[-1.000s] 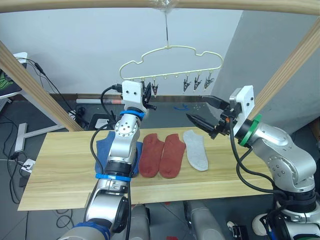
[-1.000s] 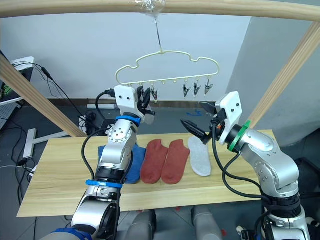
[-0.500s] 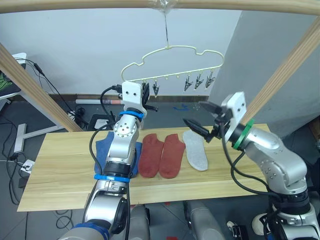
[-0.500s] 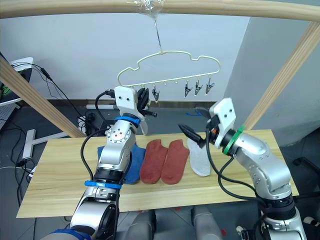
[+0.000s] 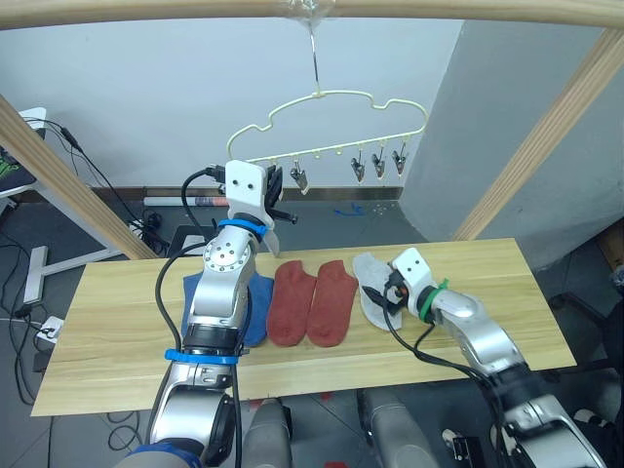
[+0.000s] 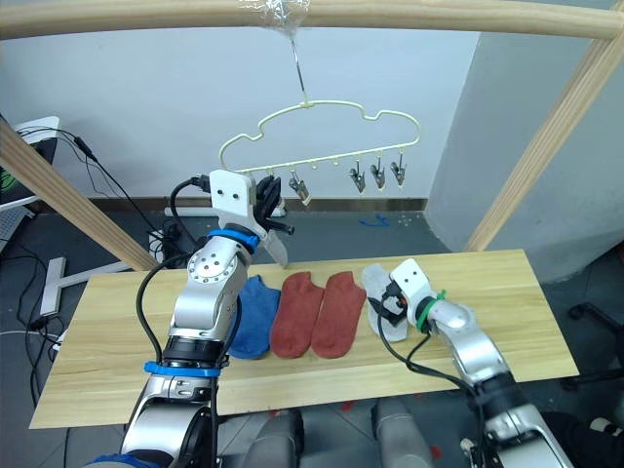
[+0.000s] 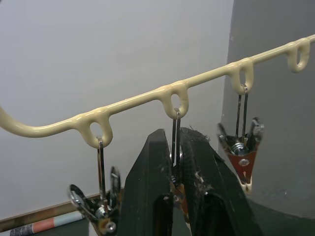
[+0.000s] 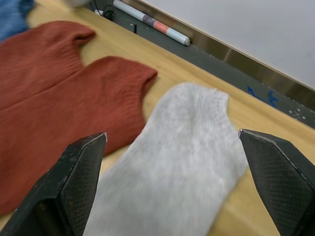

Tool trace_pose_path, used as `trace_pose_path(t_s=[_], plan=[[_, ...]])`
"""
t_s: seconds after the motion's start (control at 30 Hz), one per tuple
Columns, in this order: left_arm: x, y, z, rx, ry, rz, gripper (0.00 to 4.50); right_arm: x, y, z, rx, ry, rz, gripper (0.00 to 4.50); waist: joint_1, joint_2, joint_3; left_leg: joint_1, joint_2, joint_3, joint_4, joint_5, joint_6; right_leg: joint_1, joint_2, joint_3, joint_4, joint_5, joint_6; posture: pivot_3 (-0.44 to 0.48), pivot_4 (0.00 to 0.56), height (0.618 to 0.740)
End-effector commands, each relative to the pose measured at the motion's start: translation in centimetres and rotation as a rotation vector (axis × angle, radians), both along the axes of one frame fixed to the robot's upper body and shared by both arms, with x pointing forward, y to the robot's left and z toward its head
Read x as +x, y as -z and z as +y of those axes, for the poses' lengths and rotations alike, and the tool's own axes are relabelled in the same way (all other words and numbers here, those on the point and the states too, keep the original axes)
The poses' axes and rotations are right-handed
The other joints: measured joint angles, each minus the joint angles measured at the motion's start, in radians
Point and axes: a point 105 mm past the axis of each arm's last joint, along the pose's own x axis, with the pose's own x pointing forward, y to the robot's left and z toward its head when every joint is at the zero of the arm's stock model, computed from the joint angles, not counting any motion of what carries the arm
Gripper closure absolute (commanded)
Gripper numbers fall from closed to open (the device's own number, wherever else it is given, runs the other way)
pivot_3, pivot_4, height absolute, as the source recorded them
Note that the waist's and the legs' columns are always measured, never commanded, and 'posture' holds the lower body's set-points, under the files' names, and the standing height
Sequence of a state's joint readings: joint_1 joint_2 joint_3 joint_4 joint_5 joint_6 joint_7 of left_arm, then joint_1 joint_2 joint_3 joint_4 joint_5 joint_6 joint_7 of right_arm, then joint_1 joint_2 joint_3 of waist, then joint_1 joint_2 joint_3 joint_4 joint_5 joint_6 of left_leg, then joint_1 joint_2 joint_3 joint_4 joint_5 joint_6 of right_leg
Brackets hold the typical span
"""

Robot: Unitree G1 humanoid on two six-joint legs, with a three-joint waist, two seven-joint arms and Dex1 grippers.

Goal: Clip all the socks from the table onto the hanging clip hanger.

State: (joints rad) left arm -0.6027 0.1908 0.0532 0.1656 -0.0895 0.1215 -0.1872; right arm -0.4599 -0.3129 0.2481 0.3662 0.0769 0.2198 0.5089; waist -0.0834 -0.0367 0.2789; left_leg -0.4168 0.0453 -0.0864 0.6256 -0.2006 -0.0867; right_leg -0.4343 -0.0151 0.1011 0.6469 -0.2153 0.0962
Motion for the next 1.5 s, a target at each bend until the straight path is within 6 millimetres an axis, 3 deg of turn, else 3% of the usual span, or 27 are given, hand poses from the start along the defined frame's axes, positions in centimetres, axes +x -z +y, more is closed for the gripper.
trace_pose_path(t_s=[0.03, 0.13, 0.2, 0.3, 0.47, 0.7, 0.83, 0.9, 1.0, 1.3, 1.5], plan=[[-0.2, -0.7, -0.1, -0.007, 0.004, -0.024, 4.48, 0.6, 1.0, -0.4, -0.032, 0.005, 0.007, 0.0, 0.002, 0.0, 0.0, 0.0, 0.0, 0.0, 0.0, 0.0, 0.0, 0.0, 0.0, 0.0, 0.0, 0.0, 0.0, -0.014, 0.27, 0.74], [-0.2, -0.8, -0.2, -0.008, 0.006, -0.024, 4.48, 1.0, 1.6, -0.7, -0.019, 0.025, 0.027, 0.0, 0.004, 0.0, 0.0, -0.001, 0.0, 0.0, -0.001, 0.0, 0.0, 0.0, 0.0, 0.0, -0.001, 0.0, -0.001, -0.006, 0.267, 0.74], [-0.2, -0.7, -0.1, -0.026, 0.004, -0.017, 4.48, 0.8, 3.5, -1.4, -0.044, 0.045, 0.101, 0.0, 0.005, 0.0, 0.0, -0.001, 0.0, 0.0, -0.001, 0.0, 0.0, 0.0, 0.0, 0.0, -0.001, 0.0, -0.001, -0.001, 0.267, 0.74], [-0.4, -0.6, 0.2, -0.035, -0.005, -0.012, 4.48, -0.3, 5.5, -2.6, -0.079, 0.053, 0.18, 0.55, 0.005, 0.0, 0.0, 0.0, 0.0, 0.0, 0.0, 0.0, 0.0, 0.001, 0.0, 0.0, 0.0, 0.0, -0.001, 0.0, 0.267, 0.74], [-0.5, -0.4, 0.3, -0.034, -0.005, -0.005, 4.48, -1.1, 5.8, -3.2, -0.08, 0.054, 0.189, 2.24, 0.003, 0.0, 0.0, 0.003, 0.0, 0.0, 0.0, 0.0, 0.0, 0.005, 0.0, 0.0, -0.001, 0.0, 0.0, -0.006, 0.266, 0.74], [-0.2, 0.4, 0.6, -0.121, 0.043, 0.093, 4.48, -2.1, 3.9, -4.3, -0.057, 0.056, 0.11, 4.46, 0.003, 0.0, 0.0, 0.004, 0.0, -0.001, 0.0, 0.0, 0.0, 0.006, 0.0, 0.0, -0.002, 0.0, 0.0, -0.012, 0.261, 0.74], [0.2, 0.8, 1.6, -0.288, 0.084, 0.216, 4.48, -2.6, 0.7, -2.9, 0.001, 0.008, 0.006, 4.48, -0.003, 0.0, 0.0, 0.005, 0.0, 0.0, 0.0, 0.0, 0.0, 0.006, 0.0, 0.0, -0.001, 0.0, 0.0, -0.011, 0.254, 0.74], [0.3, 1.4, 1.9, -0.55, 0.155, 0.395, 4.48, -3.4, -3.3, -1.1, -0.011, -0.075, -0.154, 4.48, -0.005, 0.001, 0.0, 0.006, 0.0, -0.001, 0.0, 0.0, 0.0, 0.006, 0.0, 0.0, 0.0, -0.001, -0.001, -0.006, 0.254, 0.74], [-0.4, 1.6, 1.4, -0.783, 0.281, 0.572, 4.48, -4.7, -6.7, 1.4, -0.041, -0.147, -0.291, 4.48, -0.011, 0.001, 0.0, 0.006, 0.0, 0.0, 0.001, 0.0, 0.0, 0.006, 0.0, 0.0, 0.0, -0.001, -0.001, -0.017, 0.249, 0.74], [-1.7, -0.1, 0.5, -0.944, 0.436, 0.678, 4.48, -5.2, -10.8, 6.1, 0.004, -0.17, -0.432, 4.48, -0.006, 0.001, 0.0, 0.008, 0.0, -0.001, 0.0, 0.0, -0.001, 0.009, 0.0, 0.0, -0.003, -0.003, -0.003, -0.029, 0.249, 0.74], [-1.8, -0.4, -0.2, -0.969, 0.451, 0.691, 4.48, -4.8, -12.5, 7.3, 0.022, -0.159, -0.487, 4.48, -0.003, 0.001, 0.0, 0.008, 0.0, -0.002, -0.001, 0.0, -0.001, 0.009, 0.0, -0.001, -0.002, -0.003, -0.004, -0.026, 0.253, 0.74]])
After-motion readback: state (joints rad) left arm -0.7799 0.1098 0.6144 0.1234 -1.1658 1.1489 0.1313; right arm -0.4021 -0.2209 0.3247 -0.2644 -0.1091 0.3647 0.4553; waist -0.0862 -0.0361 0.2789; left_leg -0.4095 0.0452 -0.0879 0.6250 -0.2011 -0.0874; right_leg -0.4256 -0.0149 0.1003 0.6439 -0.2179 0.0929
